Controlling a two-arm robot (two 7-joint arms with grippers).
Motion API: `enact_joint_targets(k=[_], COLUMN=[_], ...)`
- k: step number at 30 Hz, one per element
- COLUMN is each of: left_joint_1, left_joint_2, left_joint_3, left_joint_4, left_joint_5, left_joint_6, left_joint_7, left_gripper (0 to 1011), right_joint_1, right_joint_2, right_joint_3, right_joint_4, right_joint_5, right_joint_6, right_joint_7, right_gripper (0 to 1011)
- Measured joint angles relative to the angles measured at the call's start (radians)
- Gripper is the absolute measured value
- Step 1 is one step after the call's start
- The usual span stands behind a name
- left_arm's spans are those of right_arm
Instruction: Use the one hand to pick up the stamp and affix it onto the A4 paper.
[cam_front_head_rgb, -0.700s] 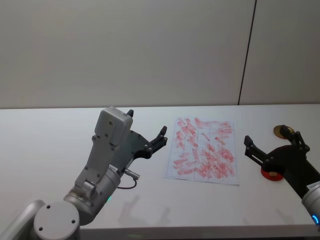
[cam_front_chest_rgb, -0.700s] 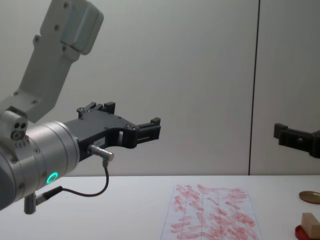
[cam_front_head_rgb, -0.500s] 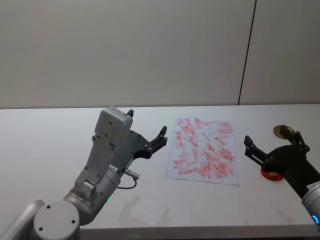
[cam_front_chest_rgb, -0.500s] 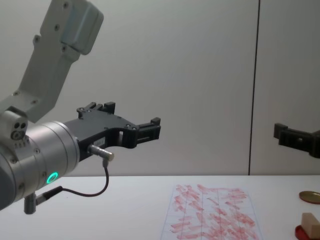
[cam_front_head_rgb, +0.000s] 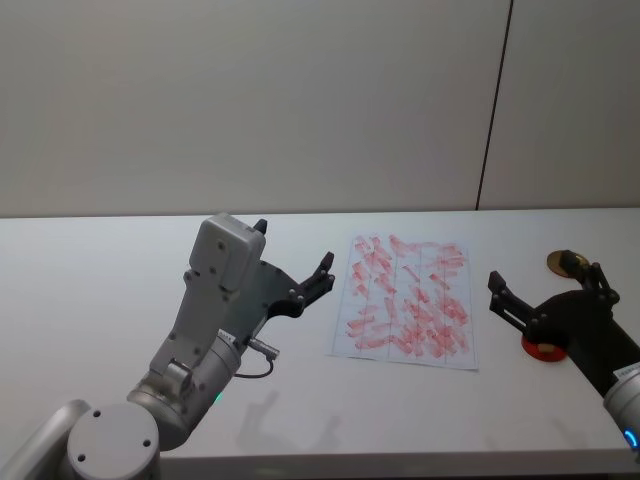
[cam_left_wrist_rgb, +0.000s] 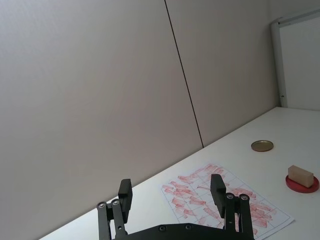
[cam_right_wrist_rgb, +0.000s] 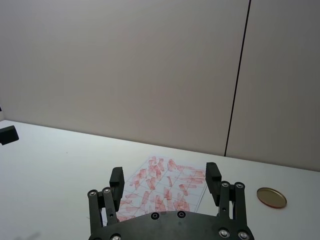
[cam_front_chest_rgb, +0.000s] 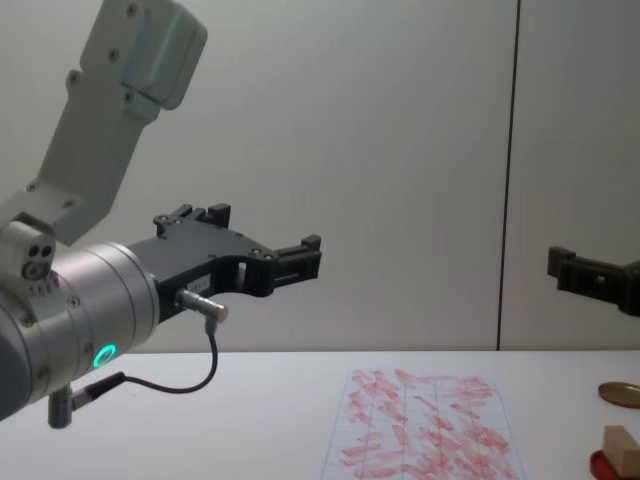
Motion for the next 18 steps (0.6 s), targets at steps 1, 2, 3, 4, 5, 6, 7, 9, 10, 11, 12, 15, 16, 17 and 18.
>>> enact_joint_targets(k=[1, 2, 3, 4, 5, 6, 7, 9, 10, 11, 12, 15, 16, 17, 18], left_joint_1=[0.0, 0.0, 0.0, 0.0, 0.0, 0.0, 0.0, 0.0, 0.0, 0.0, 0.0, 0.0, 0.0, 0.0, 0.0], left_joint_2=[0.0, 0.0, 0.0, 0.0, 0.0, 0.0, 0.0, 0.0, 0.0, 0.0, 0.0, 0.0, 0.0, 0.0, 0.0], left_joint_3=[0.0, 0.0, 0.0, 0.0, 0.0, 0.0, 0.0, 0.0, 0.0, 0.0, 0.0, 0.0, 0.0, 0.0, 0.0], left_joint_4=[0.0, 0.0, 0.0, 0.0, 0.0, 0.0, 0.0, 0.0, 0.0, 0.0, 0.0, 0.0, 0.0, 0.0, 0.0], left_joint_5=[0.0, 0.0, 0.0, 0.0, 0.0, 0.0, 0.0, 0.0, 0.0, 0.0, 0.0, 0.0, 0.0, 0.0, 0.0], left_joint_6=[0.0, 0.0, 0.0, 0.0, 0.0, 0.0, 0.0, 0.0, 0.0, 0.0, 0.0, 0.0, 0.0, 0.0, 0.0], left_joint_7=[0.0, 0.0, 0.0, 0.0, 0.0, 0.0, 0.0, 0.0, 0.0, 0.0, 0.0, 0.0, 0.0, 0.0, 0.0], left_gripper=[993, 993, 993, 993, 993, 993, 993, 993, 993, 993, 993, 993, 993, 993, 993], right_joint_1=[0.0, 0.0, 0.0, 0.0, 0.0, 0.0, 0.0, 0.0, 0.0, 0.0, 0.0, 0.0, 0.001, 0.001, 0.002], right_joint_2=[0.0, 0.0, 0.0, 0.0, 0.0, 0.0, 0.0, 0.0, 0.0, 0.0, 0.0, -0.001, -0.001, -0.002, -0.004], right_joint_3=[0.0, 0.0, 0.0, 0.0, 0.0, 0.0, 0.0, 0.0, 0.0, 0.0, 0.0, 0.0, 0.0, 0.0, 0.0], right_joint_4=[0.0, 0.0, 0.0, 0.0, 0.0, 0.0, 0.0, 0.0, 0.0, 0.0, 0.0, 0.001, 0.001, 0.002, 0.003], right_joint_5=[0.0, 0.0, 0.0, 0.0, 0.0, 0.0, 0.0, 0.0, 0.0, 0.0, 0.0, 0.0, -0.001, -0.001, -0.001], right_joint_6=[0.0, 0.0, 0.0, 0.0, 0.0, 0.0, 0.0, 0.0, 0.0, 0.0, 0.0, 0.001, 0.002, 0.003, 0.007], right_joint_7=[0.0, 0.0, 0.0, 0.0, 0.0, 0.0, 0.0, 0.0, 0.0, 0.0, 0.0, 0.0, -0.002, -0.002, -0.006], right_gripper=[1001, 1001, 1001, 1001, 1001, 1001, 1001, 1001, 1001, 1001, 1001, 1001, 1001, 1001, 1001])
